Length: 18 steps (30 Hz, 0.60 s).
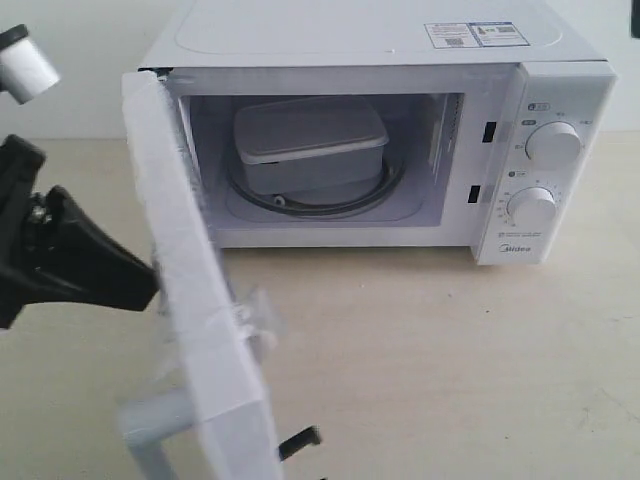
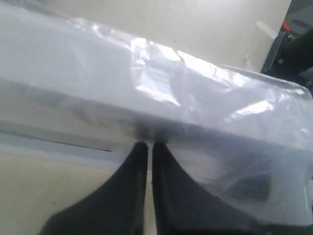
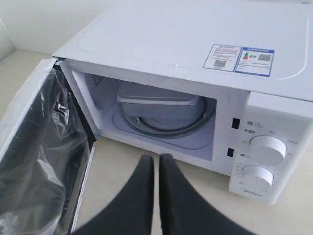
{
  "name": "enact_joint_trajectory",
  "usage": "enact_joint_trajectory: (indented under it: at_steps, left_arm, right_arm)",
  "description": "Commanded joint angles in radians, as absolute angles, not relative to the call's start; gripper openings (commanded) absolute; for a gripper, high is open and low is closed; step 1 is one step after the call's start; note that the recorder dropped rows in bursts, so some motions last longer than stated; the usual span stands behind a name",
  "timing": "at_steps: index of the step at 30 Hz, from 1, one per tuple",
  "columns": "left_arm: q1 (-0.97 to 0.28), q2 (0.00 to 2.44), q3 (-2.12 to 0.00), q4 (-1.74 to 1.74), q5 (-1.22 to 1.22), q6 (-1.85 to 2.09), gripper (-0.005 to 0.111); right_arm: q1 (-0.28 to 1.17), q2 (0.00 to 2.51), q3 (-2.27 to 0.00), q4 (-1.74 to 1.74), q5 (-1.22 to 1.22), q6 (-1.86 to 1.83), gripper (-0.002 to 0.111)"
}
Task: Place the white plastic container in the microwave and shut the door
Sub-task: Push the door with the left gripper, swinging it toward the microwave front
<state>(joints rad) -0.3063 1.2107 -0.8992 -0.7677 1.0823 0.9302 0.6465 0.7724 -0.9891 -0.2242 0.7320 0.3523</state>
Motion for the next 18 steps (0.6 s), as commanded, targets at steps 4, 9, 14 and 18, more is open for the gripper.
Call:
enact_joint_trajectory:
  at_steps: [4,9,14,18]
  left_arm:
    - [-0.408,1.332,-0.944,-0.849,0.961,0.988,0.004]
    - [-0.408,1.301,-0.967,-0.841,0.956,0.988,0.004]
    - [-0.408,1.23,-0.972,-0.818,0.931,0.988,0.004]
    - [-0.406,1.167,-0.972,-0.816,0.908,0.977,0.004]
  right_arm:
    - [0.649,0.757,-1.021,-0.247,0.817,0.35,0.0]
    - [0.649,0.757,-0.999,-0.301,0.836,0.368,0.0]
    - [0.649,0.757,-0.847,-0.322,0.651,0.499,0.0]
    - [0.649,0.737,-0.676,-0.323,0.422,0.632,0.0]
